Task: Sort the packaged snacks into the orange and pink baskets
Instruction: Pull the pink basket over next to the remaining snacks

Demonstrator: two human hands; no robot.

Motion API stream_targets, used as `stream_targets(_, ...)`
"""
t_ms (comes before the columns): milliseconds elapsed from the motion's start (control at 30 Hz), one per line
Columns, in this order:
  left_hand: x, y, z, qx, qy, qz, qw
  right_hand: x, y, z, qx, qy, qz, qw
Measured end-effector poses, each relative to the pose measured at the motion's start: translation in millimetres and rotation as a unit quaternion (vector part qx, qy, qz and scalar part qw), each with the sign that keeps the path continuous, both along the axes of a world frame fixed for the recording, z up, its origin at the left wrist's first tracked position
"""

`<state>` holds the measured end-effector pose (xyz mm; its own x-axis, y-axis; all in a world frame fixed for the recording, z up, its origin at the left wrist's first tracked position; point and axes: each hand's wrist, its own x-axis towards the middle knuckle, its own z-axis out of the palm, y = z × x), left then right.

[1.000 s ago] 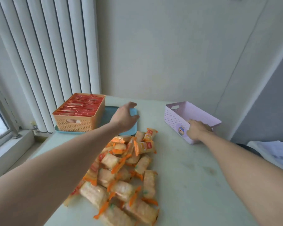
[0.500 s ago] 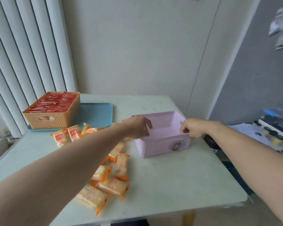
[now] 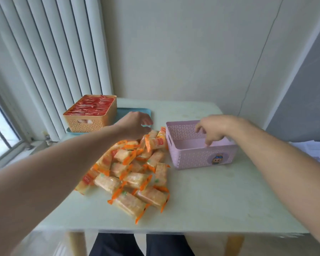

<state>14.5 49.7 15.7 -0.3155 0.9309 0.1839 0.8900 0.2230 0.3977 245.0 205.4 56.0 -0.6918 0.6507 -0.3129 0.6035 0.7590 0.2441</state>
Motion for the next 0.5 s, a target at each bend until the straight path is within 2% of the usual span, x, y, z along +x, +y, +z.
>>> stream_targets(67,-30,-27,1,-0.039,0.004,0.067,0.997,-38,-44,5,-0.039,0.134,0.084,0.987)
stream_targets(133,-51,-55,4,-0.146,-0.027,0.103,0.983,-68,-93,-7,-0.137,0.173,0.145,0.964)
stream_targets(167,-55,-69,8,-0.223,-0.057,0.11,0.967,-81,-114,-18,-0.173,0.149,0.169,0.959)
stream_targets(233,-55,-99,14,-0.38,-0.096,0.109,0.914,-97,-149,-41,-0.183,0.058,0.19,0.963)
stream_targets(300,-47,-123,10,-0.467,-0.108,0.093,0.873,-101,-170,-65,-0.157,0.001,0.177,0.972)
stream_targets(367,-31,-142,-10,-0.484,-0.099,0.069,0.867,-100,-185,-85,-0.132,-0.005,0.165,0.977)
stream_targets(500,-21,-144,-65,-0.426,0.006,0.06,0.903,-104,-188,-98,-0.108,0.035,0.162,0.98)
